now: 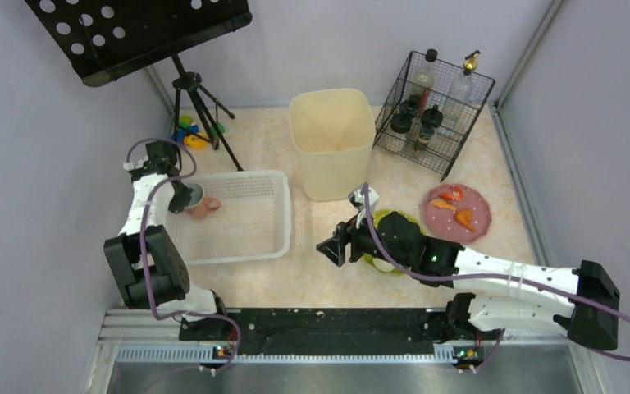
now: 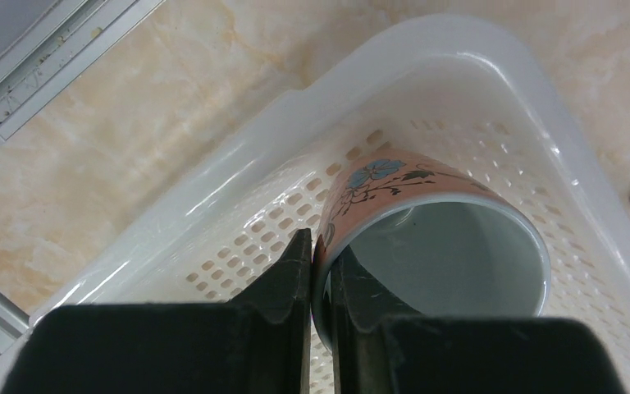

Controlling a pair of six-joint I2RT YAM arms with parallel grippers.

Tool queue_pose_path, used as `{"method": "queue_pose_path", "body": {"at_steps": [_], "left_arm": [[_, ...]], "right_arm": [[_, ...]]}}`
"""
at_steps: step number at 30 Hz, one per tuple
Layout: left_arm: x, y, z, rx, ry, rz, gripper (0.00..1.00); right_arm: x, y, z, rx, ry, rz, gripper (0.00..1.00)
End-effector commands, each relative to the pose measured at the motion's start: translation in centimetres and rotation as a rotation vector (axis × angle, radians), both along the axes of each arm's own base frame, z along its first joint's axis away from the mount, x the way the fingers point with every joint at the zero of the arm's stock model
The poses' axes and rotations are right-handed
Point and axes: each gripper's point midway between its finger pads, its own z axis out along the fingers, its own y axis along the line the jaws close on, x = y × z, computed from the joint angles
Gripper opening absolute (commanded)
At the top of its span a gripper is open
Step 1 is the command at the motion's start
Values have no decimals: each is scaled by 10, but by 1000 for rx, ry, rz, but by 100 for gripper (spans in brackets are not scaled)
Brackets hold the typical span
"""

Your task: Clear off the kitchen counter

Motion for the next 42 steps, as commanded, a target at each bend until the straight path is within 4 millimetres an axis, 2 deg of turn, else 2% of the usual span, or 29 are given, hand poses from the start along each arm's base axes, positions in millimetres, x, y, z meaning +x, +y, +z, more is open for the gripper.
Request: {"method": "queue_pose_path", "body": {"at_steps": [1,11,15,18,22,24,27,32,35,42], "left_arm": [[32,16,25,33,-155,117,0],[39,28,20,36,-166,254,0],[49,25,15,-10,-168,264,2],[51,20,7,-44,-156,277,19],[50,15,-2,-75,-143,279,35],[50,15,-3,-75,-148,275,49],[51,16,4,-68,-161,270,76],[54,12,23,-73,-186,228,98],[56,6,33,-85,-190,163,99],[43,-17,63,-88,-230,35,99]], "right_arm": [[-1,-1,14,55,-22,-4,64],[0,0,7,50,-17,-5,65],[1,-1,3,38,-14,-13,65],[2,0,0,32,-13,-18,65],[2,2,-1,33,-9,-15,65],[3,3,-1,32,-8,-15,65],[3,5,-3,31,-4,-13,65],[3,8,-3,33,1,-10,66],[4,8,-1,32,1,-13,66],[14,-2,7,-9,-4,-88,66]]}}
